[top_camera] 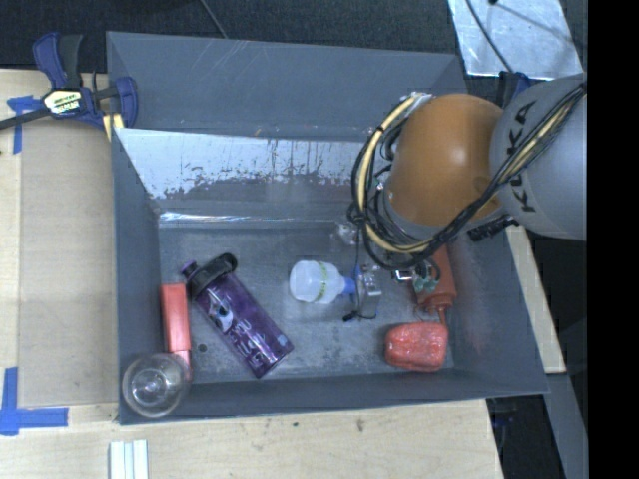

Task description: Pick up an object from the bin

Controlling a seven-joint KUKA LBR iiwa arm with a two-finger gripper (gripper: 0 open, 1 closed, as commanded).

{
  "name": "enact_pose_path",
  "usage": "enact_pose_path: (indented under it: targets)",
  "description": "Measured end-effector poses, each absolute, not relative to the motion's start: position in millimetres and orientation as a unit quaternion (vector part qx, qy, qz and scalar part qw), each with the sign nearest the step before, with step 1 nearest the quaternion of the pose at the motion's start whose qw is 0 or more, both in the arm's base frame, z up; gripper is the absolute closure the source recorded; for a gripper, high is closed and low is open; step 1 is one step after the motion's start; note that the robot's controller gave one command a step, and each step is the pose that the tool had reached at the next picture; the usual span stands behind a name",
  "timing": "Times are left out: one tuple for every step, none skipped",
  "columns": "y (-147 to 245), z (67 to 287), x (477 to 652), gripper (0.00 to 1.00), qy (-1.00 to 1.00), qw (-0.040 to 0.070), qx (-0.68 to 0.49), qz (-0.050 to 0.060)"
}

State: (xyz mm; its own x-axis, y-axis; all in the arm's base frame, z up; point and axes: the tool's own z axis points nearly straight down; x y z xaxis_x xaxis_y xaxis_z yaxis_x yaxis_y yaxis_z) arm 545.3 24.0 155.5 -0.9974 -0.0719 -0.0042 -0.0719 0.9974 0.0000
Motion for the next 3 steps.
enact_pose_path:
  targets:
    - [3.7,108.0,555.6,0.0,0.998,0.003,-0.057,0.0]
    - [-4.5,83.6,564.4,0.0,1.0,0.0,-0.022,0.0]
    - [6.1,71.1,584.8,1.0,0.995,0.004,-0.095,0.0]
